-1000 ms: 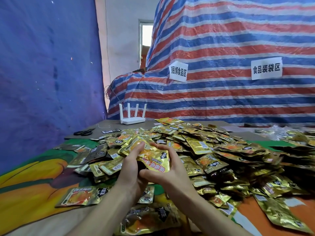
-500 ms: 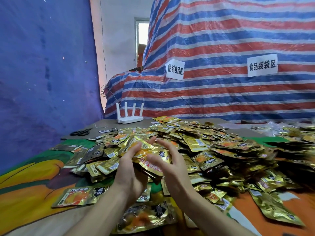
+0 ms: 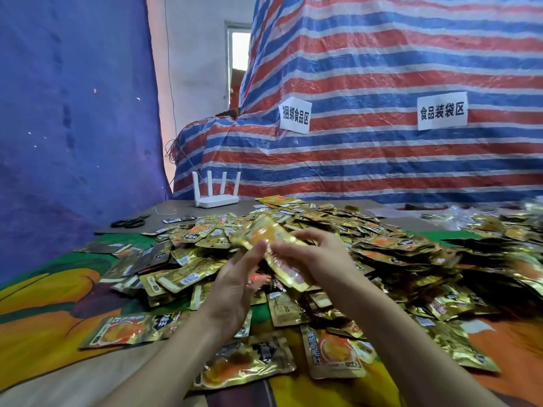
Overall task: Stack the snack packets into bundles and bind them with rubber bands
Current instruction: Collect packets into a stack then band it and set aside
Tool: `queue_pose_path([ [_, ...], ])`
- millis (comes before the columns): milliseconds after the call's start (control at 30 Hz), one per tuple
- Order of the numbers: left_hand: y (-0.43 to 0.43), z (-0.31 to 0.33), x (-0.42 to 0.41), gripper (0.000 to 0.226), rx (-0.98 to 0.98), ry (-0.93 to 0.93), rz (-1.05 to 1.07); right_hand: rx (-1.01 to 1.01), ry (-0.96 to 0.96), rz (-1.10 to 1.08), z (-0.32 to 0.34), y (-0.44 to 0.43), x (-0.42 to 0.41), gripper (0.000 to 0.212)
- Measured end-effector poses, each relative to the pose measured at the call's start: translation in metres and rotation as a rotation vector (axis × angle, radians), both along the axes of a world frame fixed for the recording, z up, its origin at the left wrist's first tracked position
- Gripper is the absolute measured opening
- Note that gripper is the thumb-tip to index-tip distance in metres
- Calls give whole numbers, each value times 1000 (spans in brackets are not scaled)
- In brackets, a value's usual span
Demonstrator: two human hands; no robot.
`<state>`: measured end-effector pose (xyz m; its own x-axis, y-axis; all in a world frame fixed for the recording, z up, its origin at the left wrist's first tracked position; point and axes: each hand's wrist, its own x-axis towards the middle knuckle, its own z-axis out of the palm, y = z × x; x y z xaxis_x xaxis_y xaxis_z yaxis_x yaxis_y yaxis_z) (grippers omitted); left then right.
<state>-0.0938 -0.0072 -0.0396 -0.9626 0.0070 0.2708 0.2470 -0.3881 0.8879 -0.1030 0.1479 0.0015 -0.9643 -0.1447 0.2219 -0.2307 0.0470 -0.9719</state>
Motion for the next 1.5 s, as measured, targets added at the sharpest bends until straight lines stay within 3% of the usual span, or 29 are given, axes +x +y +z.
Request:
queue_pose_path([
  [33, 0, 2, 2, 93, -40, 18, 57, -10, 39, -84, 2, 5, -1, 44],
  [100, -5, 2, 1, 61, -109, 12, 176, 43, 189, -302, 3, 16, -5, 39],
  [200, -15, -5, -9, 36, -170, 4, 338, 332, 373, -604, -2, 31, -16, 36],
  [367, -16, -12, -13, 35, -261, 43, 356, 939, 146, -676, -22, 32, -32, 29],
  [600, -18, -12, -15, 8, -296, 128, 424, 982, 81, -746, -26, 31, -39, 38],
  [800, -22, -6, -17, 10, -519, 153, 590, 813, 391, -722, -11, 12, -23, 51],
  [933, -46, 14, -35, 14, -977, 100, 661, 982, 510, -502, 5, -21, -31, 56],
  [1133, -78, 29, -73, 53, -1482, 72, 736, 1263, 398, -301, 7, -52, -76, 50],
  [1233, -72, 24, -98, 73, -1709, 17, 589, 1396, 244, -259, -8, -58, -102, 51],
  [1333, -58, 21, -122, 88, -1856, -67, 444, 1403, 84, -262, -17, -62, -123, 50],
  [1500, -44, 21, -146, 74, -1884, -132, 461, 1559, 303, -262, -21, -70, -135, 18],
])
